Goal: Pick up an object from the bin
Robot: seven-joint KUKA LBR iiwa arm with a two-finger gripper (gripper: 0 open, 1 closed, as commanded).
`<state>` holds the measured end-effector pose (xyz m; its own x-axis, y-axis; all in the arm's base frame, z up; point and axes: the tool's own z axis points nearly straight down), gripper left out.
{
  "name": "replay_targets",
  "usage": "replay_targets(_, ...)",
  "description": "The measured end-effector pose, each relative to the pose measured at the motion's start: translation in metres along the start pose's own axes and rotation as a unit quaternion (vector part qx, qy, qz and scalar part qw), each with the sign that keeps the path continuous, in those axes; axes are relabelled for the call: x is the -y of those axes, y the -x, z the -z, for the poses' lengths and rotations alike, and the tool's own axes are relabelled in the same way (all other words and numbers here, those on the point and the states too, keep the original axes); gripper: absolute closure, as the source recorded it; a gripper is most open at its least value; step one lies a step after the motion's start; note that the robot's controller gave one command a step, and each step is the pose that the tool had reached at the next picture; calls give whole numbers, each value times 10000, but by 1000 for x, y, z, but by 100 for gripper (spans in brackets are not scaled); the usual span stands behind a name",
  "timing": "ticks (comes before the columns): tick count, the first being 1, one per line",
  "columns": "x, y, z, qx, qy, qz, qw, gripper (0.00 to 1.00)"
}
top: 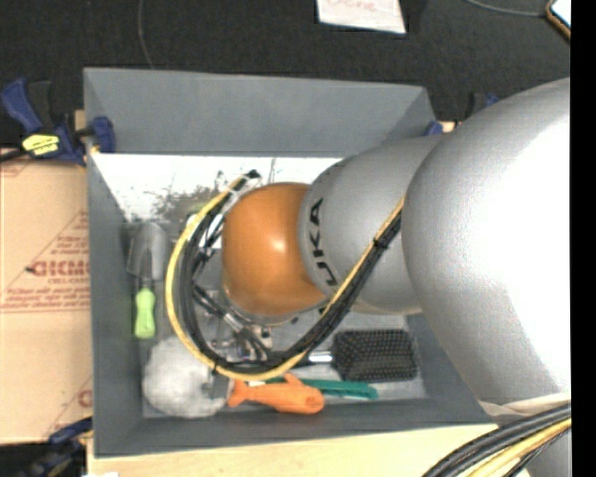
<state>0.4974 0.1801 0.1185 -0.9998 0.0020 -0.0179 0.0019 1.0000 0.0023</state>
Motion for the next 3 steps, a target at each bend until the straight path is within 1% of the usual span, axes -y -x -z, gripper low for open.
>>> replay_targets(1,-28,12,3,-16,45,1648,9863,100)
replay_targets(2,-28,12,3,-17,45,1642,9864,100)
replay_targets(3,20,-7,-19,55,66,1646,9863,100)
